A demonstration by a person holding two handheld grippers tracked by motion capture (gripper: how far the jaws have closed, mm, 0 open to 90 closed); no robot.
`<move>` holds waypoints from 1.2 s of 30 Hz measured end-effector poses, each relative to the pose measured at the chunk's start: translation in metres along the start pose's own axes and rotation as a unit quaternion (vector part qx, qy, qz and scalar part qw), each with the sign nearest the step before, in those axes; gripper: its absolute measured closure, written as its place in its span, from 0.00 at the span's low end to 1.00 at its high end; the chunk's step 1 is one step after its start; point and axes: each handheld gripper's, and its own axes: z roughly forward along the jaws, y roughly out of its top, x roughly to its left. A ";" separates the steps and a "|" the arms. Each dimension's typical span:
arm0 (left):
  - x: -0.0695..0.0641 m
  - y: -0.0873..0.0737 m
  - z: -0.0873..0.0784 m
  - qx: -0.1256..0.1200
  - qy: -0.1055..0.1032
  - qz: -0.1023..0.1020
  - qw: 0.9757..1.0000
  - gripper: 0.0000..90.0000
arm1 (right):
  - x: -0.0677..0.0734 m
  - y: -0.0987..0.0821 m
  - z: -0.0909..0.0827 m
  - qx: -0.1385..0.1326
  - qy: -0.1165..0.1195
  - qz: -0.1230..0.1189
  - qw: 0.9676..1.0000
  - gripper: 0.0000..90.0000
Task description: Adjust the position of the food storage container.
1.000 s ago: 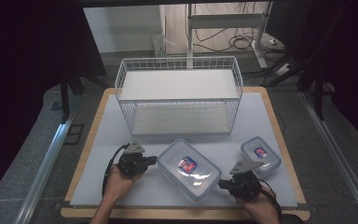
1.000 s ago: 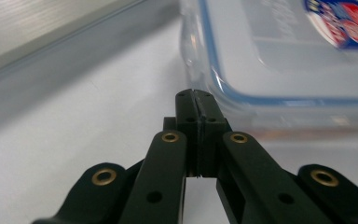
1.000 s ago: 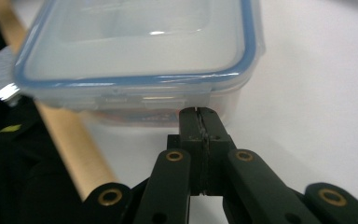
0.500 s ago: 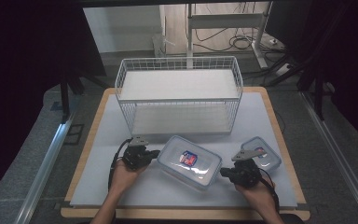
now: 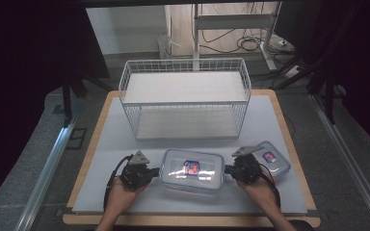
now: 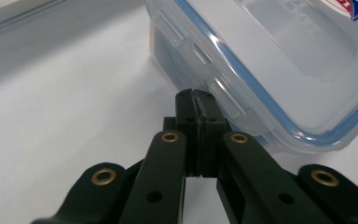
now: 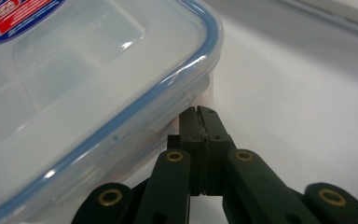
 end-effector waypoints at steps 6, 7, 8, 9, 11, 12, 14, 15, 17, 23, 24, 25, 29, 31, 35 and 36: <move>-0.003 -0.010 -0.007 0.000 0.007 -0.023 1.000 1.00 | 0.001 0.012 0.016 0.009 -0.004 -0.008 1.000 1.00; -0.003 -0.010 -0.007 0.000 0.007 -0.023 1.000 1.00 | 0.001 0.012 0.016 0.009 -0.004 -0.008 1.000 1.00; -0.004 -0.011 -0.008 0.000 0.005 -0.027 1.000 1.00 | 0.001 0.013 0.017 0.008 -0.003 -0.007 1.000 1.00; -0.004 -0.011 -0.008 0.000 0.005 -0.028 1.000 1.00 | 0.001 0.013 0.017 0.009 -0.003 -0.008 1.000 1.00; -0.003 -0.011 -0.008 0.000 0.003 -0.026 1.000 1.00 | 0.000 0.013 0.017 0.008 -0.001 -0.010 1.000 1.00; -0.002 -0.011 -0.010 -0.004 0.007 -0.026 1.000 0.96 | 0.000 0.013 0.015 0.007 0.000 -0.013 1.000 0.98; -0.002 -0.011 -0.012 -0.009 0.015 -0.025 1.000 0.94 | -0.001 0.013 0.013 0.003 -0.004 -0.020 1.000 0.97; -0.002 -0.012 -0.015 -0.014 0.026 -0.021 0.999 0.85 | -0.001 0.012 0.004 -0.009 -0.005 -0.022 1.000 0.93; -0.003 -0.015 -0.021 -0.023 0.046 -0.016 0.999 0.81 | -0.002 0.011 -0.002 -0.013 -0.010 -0.028 0.999 0.91; -0.005 -0.027 -0.032 -0.034 0.099 0.021 0.994 0.52 | -0.008 -0.006 -0.026 -0.023 -0.024 -0.046 0.998 0.75; -0.005 -0.028 -0.034 -0.036 0.102 0.024 0.994 0.45 | -0.008 -0.011 -0.031 -0.027 -0.024 -0.052 0.998 0.68; -0.005 -0.030 -0.035 -0.036 0.105 0.023 0.994 0.45 | -0.008 -0.011 -0.031 -0.027 -0.024 -0.052 0.998 0.68; -0.003 -0.036 -0.039 -0.035 0.094 0.004 0.995 0.30 | -0.003 -0.020 -0.038 -0.040 -0.020 -0.060 0.997 0.51; -0.003 -0.037 -0.040 -0.033 0.094 0.003 0.995 0.25 | -0.002 -0.021 -0.039 -0.041 -0.019 -0.061 0.997 0.48; -0.003 -0.040 -0.040 -0.023 0.109 0.002 0.994 0.19 | 0.000 -0.029 -0.041 -0.046 -0.018 -0.065 0.997 0.36; -0.002 -0.041 -0.040 -0.022 0.109 -0.001 0.994 0.18 | 0.000 -0.031 -0.042 -0.049 -0.018 -0.065 0.997 0.32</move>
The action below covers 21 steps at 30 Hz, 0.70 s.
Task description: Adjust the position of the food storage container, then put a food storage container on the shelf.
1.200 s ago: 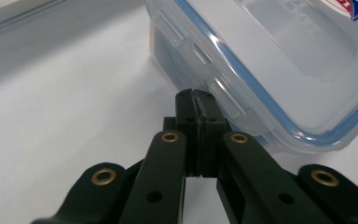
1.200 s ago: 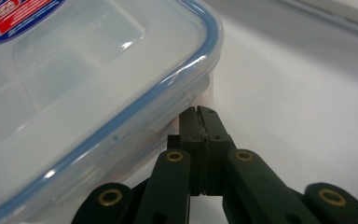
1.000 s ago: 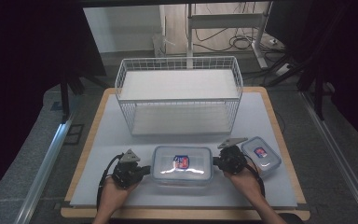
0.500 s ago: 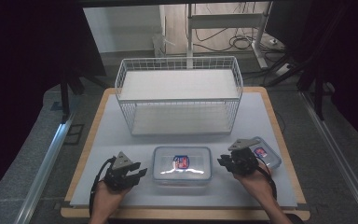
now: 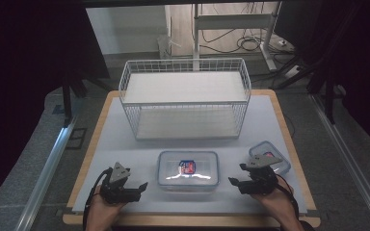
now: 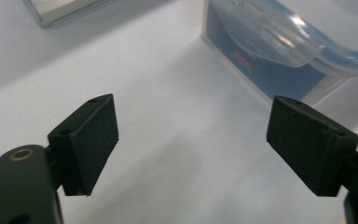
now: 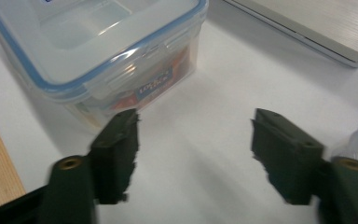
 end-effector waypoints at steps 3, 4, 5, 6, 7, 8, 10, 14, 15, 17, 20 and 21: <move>0.002 -0.001 0.001 0.000 -0.003 -0.008 1.000 0.15 | -0.002 -0.004 -0.001 -0.005 0.003 0.009 1.000 0.26; 0.003 -0.001 0.002 0.000 -0.003 -0.008 1.000 0.15 | -0.003 -0.005 -0.001 -0.006 0.003 0.012 1.000 0.25; 0.003 -0.002 0.002 0.002 -0.001 -0.008 1.000 0.14 | -0.004 -0.005 0.000 -0.007 0.000 0.012 1.000 0.24; 0.003 -0.002 0.003 0.002 0.001 -0.007 1.000 0.13 | -0.005 -0.005 0.000 -0.007 0.000 0.012 1.000 0.23; 0.003 -0.002 0.003 0.002 0.001 -0.007 1.000 0.12 | -0.005 -0.006 0.001 -0.007 -0.001 0.012 1.000 0.22; 0.004 -0.003 0.004 0.000 0.001 -0.008 1.000 0.12 | -0.006 -0.006 0.001 -0.007 -0.001 0.012 1.000 0.21; 0.004 -0.003 0.004 -0.004 0.003 -0.008 1.000 0.11 | -0.005 -0.006 0.001 -0.006 -0.001 0.009 1.000 0.20; 0.005 -0.004 0.003 -0.021 0.008 -0.004 1.000 0.10 | -0.005 -0.006 0.002 -0.007 -0.002 0.005 1.000 0.17; 0.006 -0.004 0.003 -0.026 0.007 -0.002 1.000 0.12 | -0.005 -0.006 0.003 -0.008 -0.003 0.006 1.000 0.16; 0.008 -0.005 0.001 -0.040 0.004 -0.005 0.999 0.12 | -0.005 -0.005 0.003 -0.010 -0.002 0.007 1.000 0.15; 0.013 -0.005 -0.002 -0.055 -0.012 -0.024 0.998 0.13 | -0.004 -0.005 0.003 -0.010 -0.001 0.010 1.000 0.13; 0.015 -0.005 -0.002 -0.057 -0.017 -0.031 0.998 0.13 | -0.004 -0.005 0.003 -0.009 -0.002 0.012 1.000 0.13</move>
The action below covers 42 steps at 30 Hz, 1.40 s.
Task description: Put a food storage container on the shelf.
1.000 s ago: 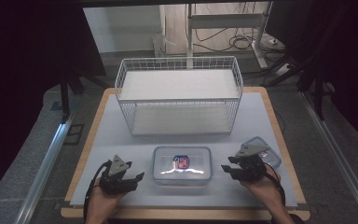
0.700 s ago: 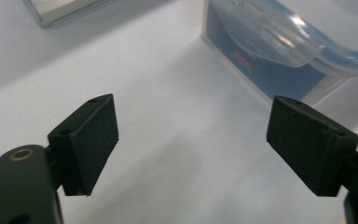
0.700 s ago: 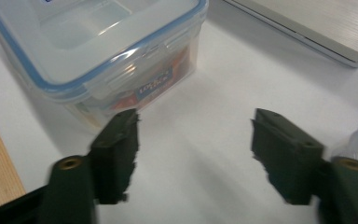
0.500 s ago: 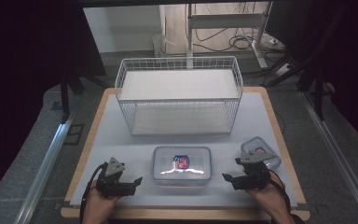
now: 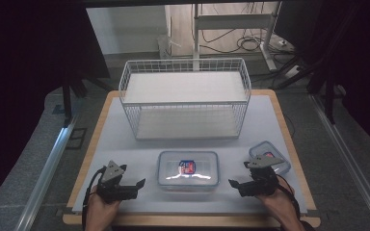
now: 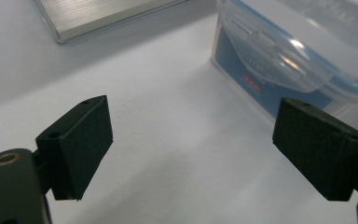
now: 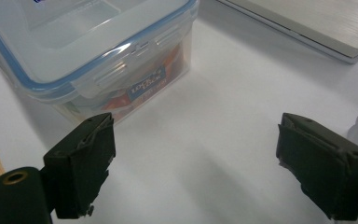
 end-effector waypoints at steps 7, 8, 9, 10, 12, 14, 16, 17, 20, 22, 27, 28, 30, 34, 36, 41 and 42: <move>-0.006 0.010 0.000 0.025 -0.007 0.008 1.000 0.10 | 0.002 0.007 -0.001 -0.008 0.010 0.012 1.000 0.10; -0.006 0.010 0.000 0.025 -0.007 0.008 1.000 0.10 | 0.002 0.009 -0.001 -0.009 0.011 0.014 1.000 0.09; -0.008 0.012 0.000 0.027 -0.011 0.009 1.000 0.10 | 0.002 0.009 -0.001 -0.009 0.011 0.014 1.000 0.09; -0.009 0.014 0.000 0.028 -0.017 0.009 0.999 0.09 | 0.003 0.011 -0.002 -0.012 0.014 0.020 1.000 0.09; -0.010 0.020 0.001 0.029 -0.032 0.006 0.999 0.09 | 0.003 0.016 -0.002 -0.006 0.028 0.033 0.999 0.05; -0.011 0.026 0.002 0.031 -0.042 0.007 0.999 0.09 | 0.003 0.017 -0.002 -0.005 0.031 0.036 0.999 0.05; -0.011 0.033 0.005 0.035 -0.052 0.005 0.998 0.09 | 0.004 0.020 0.000 -0.007 0.036 0.045 0.998 0.05; -0.011 0.037 0.007 0.036 -0.061 0.001 0.998 0.09 | 0.004 0.022 0.001 -0.005 0.041 0.049 0.998 0.04; -0.010 0.045 0.017 0.045 -0.091 -0.015 0.995 0.11 | 0.006 0.027 0.005 0.004 0.053 0.057 0.997 0.04; -0.009 0.047 0.024 0.052 -0.108 -0.021 0.993 0.13 | 0.008 0.031 0.007 0.009 0.060 0.054 0.997 0.06; -0.004 0.050 0.040 0.068 -0.161 -0.052 0.983 0.17 | 0.010 0.039 0.021 0.032 0.098 0.064 0.993 0.13; -0.003 0.050 0.043 0.069 -0.171 -0.064 0.981 0.17 | 0.010 0.039 0.021 0.032 0.098 0.064 0.993 0.13; -0.001 0.052 0.049 0.072 -0.188 -0.077 0.977 0.17 | 0.010 0.040 0.028 0.041 0.108 0.074 0.991 0.14; -0.001 0.054 0.062 0.085 -0.221 -0.098 0.967 0.20 | 0.006 0.042 0.040 0.045 0.139 0.104 0.984 0.16; -0.002 0.054 0.065 0.090 -0.230 -0.110 0.963 0.21 | 0.005 0.044 0.045 0.049 0.153 0.118 0.980 0.16; 0.001 0.050 0.067 0.096 -0.252 -0.138 0.953 0.23 | 0.006 0.044 0.056 0.067 0.188 0.156 0.967 0.16; 0.001 0.050 0.067 0.098 -0.252 -0.140 0.953 0.23 | 0.005 0.044 0.055 0.068 0.188 0.157 0.967 0.18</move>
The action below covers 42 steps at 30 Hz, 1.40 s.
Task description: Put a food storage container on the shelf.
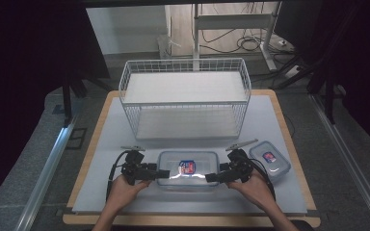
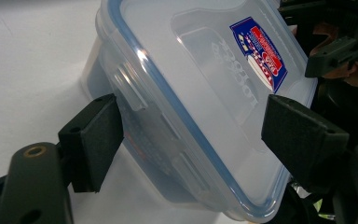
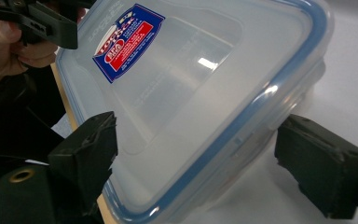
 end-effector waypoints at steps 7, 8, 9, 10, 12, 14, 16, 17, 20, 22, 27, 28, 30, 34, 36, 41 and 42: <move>-0.004 -0.008 -0.011 -0.025 -0.006 -0.004 1.000 0.37 | 0.000 -0.005 -0.011 -0.016 0.013 0.010 1.000 0.35; -0.004 -0.008 -0.011 -0.025 -0.006 -0.004 1.000 0.39 | 0.000 -0.005 -0.011 -0.016 0.013 0.010 1.000 0.35; -0.007 -0.011 -0.014 -0.033 -0.007 -0.002 0.999 0.41 | -0.001 -0.007 -0.016 -0.030 0.018 0.010 0.999 0.43; -0.007 -0.011 -0.014 -0.033 -0.007 -0.002 0.999 0.42 | -0.001 -0.007 -0.016 -0.030 0.018 0.010 0.999 0.43; -0.009 -0.014 -0.016 -0.037 -0.004 0.003 0.999 0.44 | 0.000 -0.008 -0.019 -0.042 0.020 0.008 0.999 0.48; -0.010 -0.018 -0.020 -0.042 -0.005 0.005 0.999 0.45 | 0.001 -0.009 -0.020 -0.045 0.020 0.007 0.999 0.50; -0.010 -0.022 -0.023 -0.049 -0.015 0.004 0.999 0.50 | 0.001 -0.010 -0.022 -0.051 0.027 0.011 0.998 0.53; -0.010 -0.025 -0.024 -0.054 -0.020 0.001 0.998 0.52 | 0.000 -0.013 -0.024 -0.058 0.037 0.018 0.997 0.56; -0.012 -0.026 -0.025 -0.055 -0.017 0.004 0.998 0.53 | -0.001 -0.015 -0.024 -0.062 0.044 0.022 0.997 0.57; -0.012 -0.027 -0.025 -0.057 -0.017 0.005 0.998 0.53 | -0.002 -0.016 -0.024 -0.062 0.048 0.026 0.997 0.57; -0.013 -0.030 -0.026 -0.059 -0.017 0.001 0.998 0.53 | -0.004 -0.017 -0.021 -0.054 0.057 0.030 0.996 0.53; -0.012 -0.031 -0.026 -0.058 -0.019 0.000 0.998 0.53 | -0.004 -0.017 -0.019 -0.052 0.058 0.032 0.996 0.52; -0.012 -0.032 -0.027 -0.059 -0.023 -0.002 0.998 0.53 | -0.005 -0.017 -0.018 -0.053 0.061 0.034 0.996 0.52; -0.012 -0.033 -0.028 -0.062 -0.027 -0.006 0.998 0.55 | -0.006 -0.017 -0.020 -0.051 0.066 0.044 0.996 0.56; -0.012 -0.034 -0.028 -0.064 -0.029 -0.009 0.997 0.56 | -0.007 -0.018 -0.021 -0.052 0.075 0.057 0.994 0.58; -0.012 -0.033 -0.028 -0.069 -0.030 -0.015 0.997 0.57 | -0.009 -0.020 -0.023 -0.056 0.085 0.077 0.992 0.60; -0.012 -0.032 -0.028 -0.070 -0.029 -0.017 0.997 0.57 | -0.009 -0.020 -0.023 -0.056 0.085 0.077 0.992 0.60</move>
